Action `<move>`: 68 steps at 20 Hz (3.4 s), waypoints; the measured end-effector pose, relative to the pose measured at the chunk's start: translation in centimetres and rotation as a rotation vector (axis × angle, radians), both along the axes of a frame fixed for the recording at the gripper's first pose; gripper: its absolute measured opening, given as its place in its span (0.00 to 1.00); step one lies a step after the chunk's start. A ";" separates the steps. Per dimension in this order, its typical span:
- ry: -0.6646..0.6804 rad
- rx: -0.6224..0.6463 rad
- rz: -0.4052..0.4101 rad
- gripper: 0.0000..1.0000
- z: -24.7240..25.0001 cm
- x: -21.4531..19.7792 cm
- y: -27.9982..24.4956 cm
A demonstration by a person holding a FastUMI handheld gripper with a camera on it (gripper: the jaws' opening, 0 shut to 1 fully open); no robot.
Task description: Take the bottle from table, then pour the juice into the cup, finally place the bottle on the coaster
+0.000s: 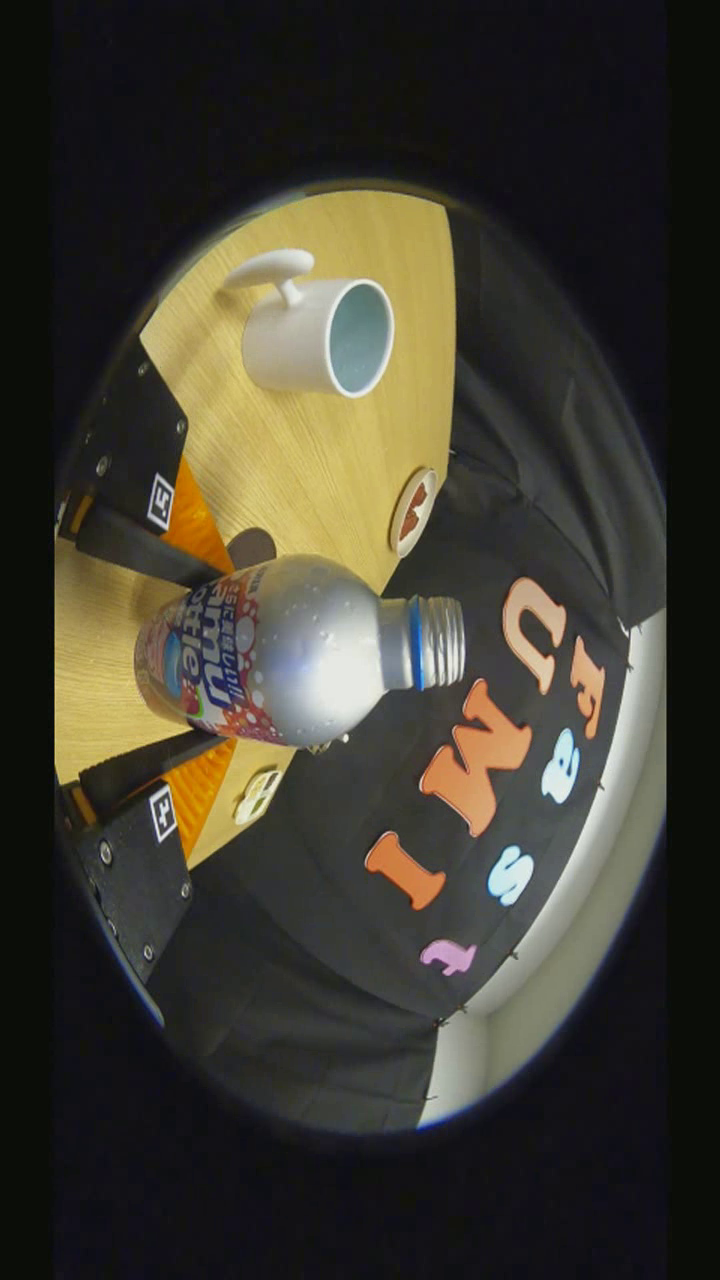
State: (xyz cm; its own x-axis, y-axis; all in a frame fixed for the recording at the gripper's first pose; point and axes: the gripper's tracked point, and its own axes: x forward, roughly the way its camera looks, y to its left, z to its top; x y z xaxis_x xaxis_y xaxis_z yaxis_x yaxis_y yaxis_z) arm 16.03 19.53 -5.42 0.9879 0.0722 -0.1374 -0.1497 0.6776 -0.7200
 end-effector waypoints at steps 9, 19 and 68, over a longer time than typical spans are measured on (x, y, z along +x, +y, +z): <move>-0.075 -0.277 0.065 0.77 -0.3 0.6 3.0; -0.240 -0.627 0.092 0.77 2.7 0.9 5.2; -0.348 -1.121 0.134 0.76 8.3 -0.8 7.2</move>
